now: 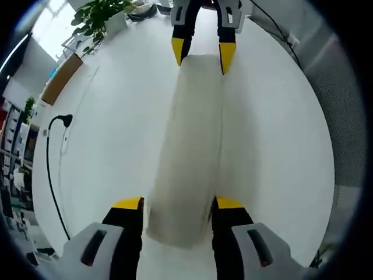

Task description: Arrange the utensils inside the cutlery case until each visible utensil rests in its matching compartment.

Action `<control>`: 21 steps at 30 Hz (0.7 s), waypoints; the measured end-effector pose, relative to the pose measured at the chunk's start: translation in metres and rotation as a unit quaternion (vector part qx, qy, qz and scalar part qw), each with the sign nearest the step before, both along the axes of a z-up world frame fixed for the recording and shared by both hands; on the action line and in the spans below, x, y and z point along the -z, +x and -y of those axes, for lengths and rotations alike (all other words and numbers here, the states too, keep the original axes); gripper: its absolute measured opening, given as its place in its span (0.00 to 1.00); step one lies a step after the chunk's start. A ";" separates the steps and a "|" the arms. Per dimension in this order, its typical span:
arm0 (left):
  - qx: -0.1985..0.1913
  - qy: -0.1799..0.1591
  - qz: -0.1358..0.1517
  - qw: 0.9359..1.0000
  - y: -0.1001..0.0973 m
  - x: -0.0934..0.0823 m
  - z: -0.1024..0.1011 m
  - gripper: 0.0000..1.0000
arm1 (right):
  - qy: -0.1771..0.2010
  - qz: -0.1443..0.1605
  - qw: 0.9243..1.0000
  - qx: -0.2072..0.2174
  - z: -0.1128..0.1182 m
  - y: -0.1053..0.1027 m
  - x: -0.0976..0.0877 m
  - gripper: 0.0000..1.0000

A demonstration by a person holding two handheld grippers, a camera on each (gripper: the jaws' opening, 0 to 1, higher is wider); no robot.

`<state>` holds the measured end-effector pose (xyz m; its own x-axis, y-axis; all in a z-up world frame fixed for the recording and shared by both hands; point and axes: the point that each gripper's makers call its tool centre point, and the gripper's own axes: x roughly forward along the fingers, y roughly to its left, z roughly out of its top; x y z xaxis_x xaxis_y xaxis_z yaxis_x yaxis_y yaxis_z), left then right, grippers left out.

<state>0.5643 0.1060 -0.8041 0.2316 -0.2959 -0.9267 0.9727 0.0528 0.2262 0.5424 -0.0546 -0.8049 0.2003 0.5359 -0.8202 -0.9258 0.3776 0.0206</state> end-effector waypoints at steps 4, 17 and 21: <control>0.010 0.002 0.000 1.000 -0.002 0.000 0.001 0.42 | 0.049 -0.054 0.995 0.072 -0.003 -0.007 -0.005 0.51; 0.015 0.002 0.008 1.000 -0.003 0.000 0.001 0.42 | 0.244 -0.261 0.841 0.406 0.008 -0.025 -0.018 0.35; 0.014 0.004 0.011 1.000 -0.004 0.000 0.001 0.41 | 0.242 -0.274 0.826 0.429 0.008 -0.026 -0.014 0.27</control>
